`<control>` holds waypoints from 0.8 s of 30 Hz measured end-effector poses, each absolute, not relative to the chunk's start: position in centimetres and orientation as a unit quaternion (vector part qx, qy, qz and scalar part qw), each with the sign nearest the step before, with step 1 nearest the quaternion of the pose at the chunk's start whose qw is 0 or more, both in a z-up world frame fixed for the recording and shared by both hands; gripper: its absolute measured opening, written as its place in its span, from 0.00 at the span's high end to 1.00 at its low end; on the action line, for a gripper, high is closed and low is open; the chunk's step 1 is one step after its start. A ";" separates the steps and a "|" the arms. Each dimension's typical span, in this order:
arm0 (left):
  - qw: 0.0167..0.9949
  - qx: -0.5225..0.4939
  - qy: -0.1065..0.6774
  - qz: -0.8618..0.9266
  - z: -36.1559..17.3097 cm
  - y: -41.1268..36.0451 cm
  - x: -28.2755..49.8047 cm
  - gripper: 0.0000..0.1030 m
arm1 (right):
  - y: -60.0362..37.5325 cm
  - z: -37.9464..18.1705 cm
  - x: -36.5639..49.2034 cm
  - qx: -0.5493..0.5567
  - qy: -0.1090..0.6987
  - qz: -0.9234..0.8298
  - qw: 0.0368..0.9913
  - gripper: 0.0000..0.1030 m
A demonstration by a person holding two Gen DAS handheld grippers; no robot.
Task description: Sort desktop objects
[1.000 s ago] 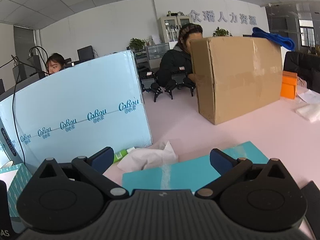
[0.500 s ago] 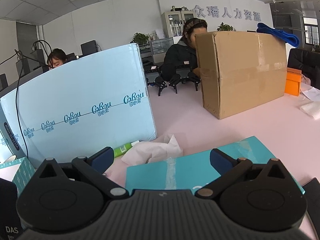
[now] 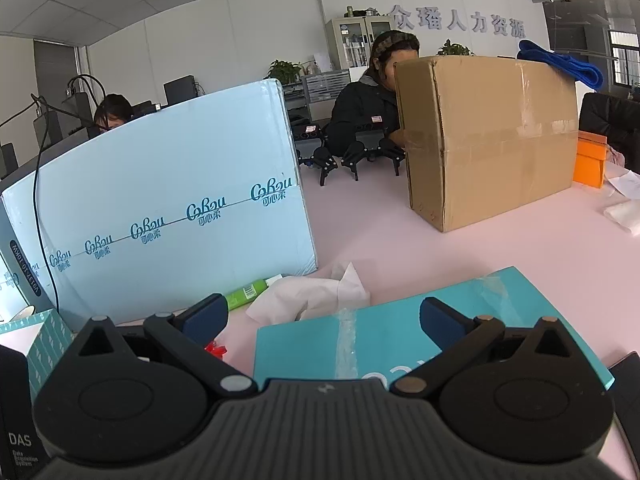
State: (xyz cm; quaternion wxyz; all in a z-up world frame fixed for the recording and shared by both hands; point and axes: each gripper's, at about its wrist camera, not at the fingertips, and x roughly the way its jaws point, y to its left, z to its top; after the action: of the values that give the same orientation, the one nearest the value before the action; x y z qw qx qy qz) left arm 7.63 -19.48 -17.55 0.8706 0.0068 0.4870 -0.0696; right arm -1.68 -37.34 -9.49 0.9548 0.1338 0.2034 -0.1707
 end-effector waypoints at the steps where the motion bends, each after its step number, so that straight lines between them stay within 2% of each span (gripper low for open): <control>1: 0.870 0.003 0.488 -0.065 -17.6 -19.3 7.7 0.05 | -37.3 -9.5 -1.7 0.134 0.204 -0.171 0.955 0.00; 14: 0.865 -0.022 0.498 -0.053 -17.5 -18.9 8.1 0.05 | -37.5 -9.6 -1.4 0.136 0.211 -0.171 0.953 0.00; 24: 0.868 -0.044 0.479 -0.126 -16.9 -19.8 7.5 0.05 | -37.8 -10.0 -1.0 0.141 0.216 -0.171 0.951 0.00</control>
State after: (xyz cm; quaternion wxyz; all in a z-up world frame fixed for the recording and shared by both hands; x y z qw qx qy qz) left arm 7.46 -19.78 -16.86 0.8679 -0.0442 0.4786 -0.1256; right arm -0.99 -37.84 -10.03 0.9510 0.1410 0.2159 -0.1706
